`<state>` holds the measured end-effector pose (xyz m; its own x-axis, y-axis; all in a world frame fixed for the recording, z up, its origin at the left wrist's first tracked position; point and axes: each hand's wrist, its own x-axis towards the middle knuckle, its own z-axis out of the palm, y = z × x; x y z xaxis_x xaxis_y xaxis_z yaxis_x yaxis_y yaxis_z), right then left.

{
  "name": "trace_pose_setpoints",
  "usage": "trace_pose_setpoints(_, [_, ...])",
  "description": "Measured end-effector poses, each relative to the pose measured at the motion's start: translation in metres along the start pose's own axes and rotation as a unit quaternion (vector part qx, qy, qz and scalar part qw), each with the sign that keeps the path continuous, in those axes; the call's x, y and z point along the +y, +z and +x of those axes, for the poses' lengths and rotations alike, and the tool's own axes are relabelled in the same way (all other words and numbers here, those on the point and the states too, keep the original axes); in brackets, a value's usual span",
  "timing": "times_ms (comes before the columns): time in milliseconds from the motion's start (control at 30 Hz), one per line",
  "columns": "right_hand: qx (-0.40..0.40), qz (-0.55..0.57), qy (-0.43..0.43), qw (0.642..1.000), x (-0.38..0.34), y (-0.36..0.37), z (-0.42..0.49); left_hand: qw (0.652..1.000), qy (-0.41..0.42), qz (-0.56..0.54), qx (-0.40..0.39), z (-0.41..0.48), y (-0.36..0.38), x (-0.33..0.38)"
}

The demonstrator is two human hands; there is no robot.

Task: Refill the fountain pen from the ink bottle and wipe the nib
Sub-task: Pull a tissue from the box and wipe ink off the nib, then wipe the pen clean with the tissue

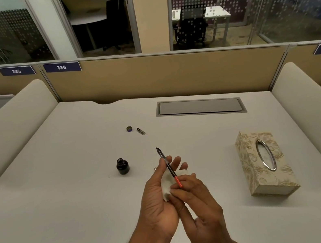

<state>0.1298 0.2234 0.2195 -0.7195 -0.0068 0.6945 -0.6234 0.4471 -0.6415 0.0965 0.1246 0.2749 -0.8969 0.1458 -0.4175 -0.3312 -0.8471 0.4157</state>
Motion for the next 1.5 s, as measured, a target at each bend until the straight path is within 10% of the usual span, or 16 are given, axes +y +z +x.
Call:
trace_pose_setpoints(600, [-0.101, -0.063, -0.011, 0.993, 0.007, 0.019, -0.029, 0.997, -0.009, -0.037, 0.072, 0.028, -0.058, 0.007])
trace_pose_setpoints(1033, [-0.056, -0.092, 0.309, 0.945, 0.108, 0.091, -0.014, 0.992, 0.005, -0.024, 0.12, 0.061, -0.101, 0.023])
trace_pose_setpoints(1500, [-0.161, -0.275, 0.313, 0.895, 0.17, 0.169, -0.016, 0.985, -0.027, -0.078, 0.151, 0.08, -0.098, 0.038])
